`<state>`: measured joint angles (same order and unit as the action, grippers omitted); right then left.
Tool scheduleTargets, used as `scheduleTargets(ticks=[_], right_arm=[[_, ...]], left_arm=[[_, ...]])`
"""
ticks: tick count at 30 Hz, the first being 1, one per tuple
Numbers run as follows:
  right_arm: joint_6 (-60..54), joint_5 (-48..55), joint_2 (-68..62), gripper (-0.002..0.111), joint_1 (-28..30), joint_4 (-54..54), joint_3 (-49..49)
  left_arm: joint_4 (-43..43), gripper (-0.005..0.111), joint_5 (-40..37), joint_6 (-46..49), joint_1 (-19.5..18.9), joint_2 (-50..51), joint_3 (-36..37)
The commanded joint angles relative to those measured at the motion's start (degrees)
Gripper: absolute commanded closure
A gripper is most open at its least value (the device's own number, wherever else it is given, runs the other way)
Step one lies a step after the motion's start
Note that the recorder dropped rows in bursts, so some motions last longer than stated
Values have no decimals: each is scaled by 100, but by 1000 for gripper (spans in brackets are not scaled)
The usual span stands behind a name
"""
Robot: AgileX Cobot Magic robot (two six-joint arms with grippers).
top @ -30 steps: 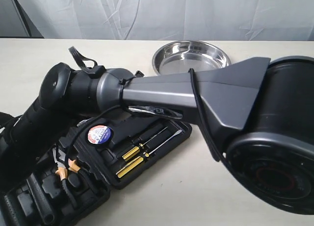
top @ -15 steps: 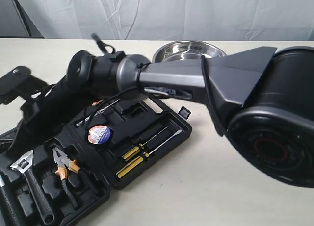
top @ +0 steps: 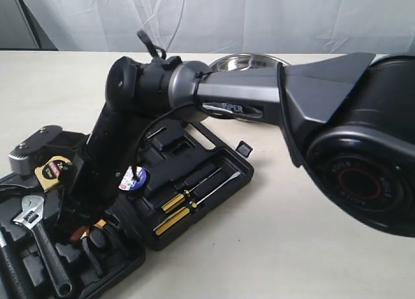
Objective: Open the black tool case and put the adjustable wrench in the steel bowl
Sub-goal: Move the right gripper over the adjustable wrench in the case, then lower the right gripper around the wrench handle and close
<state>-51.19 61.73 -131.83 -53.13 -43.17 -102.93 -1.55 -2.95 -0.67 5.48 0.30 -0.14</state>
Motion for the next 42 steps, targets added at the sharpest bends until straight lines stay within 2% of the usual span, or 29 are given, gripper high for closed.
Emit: scheduleTargets(ticks=[1, 5, 16, 18, 19, 21, 22, 24, 33, 35, 39, 42], right_arm=[[366, -722, 11, 109, -300, -97, -18], [1511, -1636, -131, 109, -446, -70, -18], [1795, -2105, -364, 108, -585, 132, -18], [1860, -2186, -364, 95, -585, 121, -18], [1887, -2214, -364, 80, -585, 132, -18], [2171, -2345, -364, 58, -585, 265, -18], [2379, -2384, -364, 57, -585, 402, -18], [2633, -2417, -379, 59, -607, 750, -18], [3167, -2531, -611, 62, -763, 1051, -18], [3345, -2451, -611, 72, -763, 1306, -18], [3344, -2127, -611, 109, -763, 1523, -18], [3344, -1953, -611, 108, -752, 1550, -18]], left_arm=[[-59, 107, 3, -25, 37, -30, 14], [-59, 107, 3, -25, 37, -30, 14], [-59, 107, 3, -25, 37, -30, 14], [-59, 107, 3, -25, 37, -30, 14], [-59, 107, 3, -25, 37, -30, 14], [-59, 107, 3, -25, 37, -30, 14], [-59, 107, 3, -25, 37, -30, 14], [-59, 107, 3, -25, 37, -30, 14], [-59, 107, 3, -25, 37, -30, 14], [-59, 107, 3, -25, 37, -30, 14], [-59, 107, 3, -25, 37, -30, 14], [-59, 107, 3, -25, 37, -30, 14]])
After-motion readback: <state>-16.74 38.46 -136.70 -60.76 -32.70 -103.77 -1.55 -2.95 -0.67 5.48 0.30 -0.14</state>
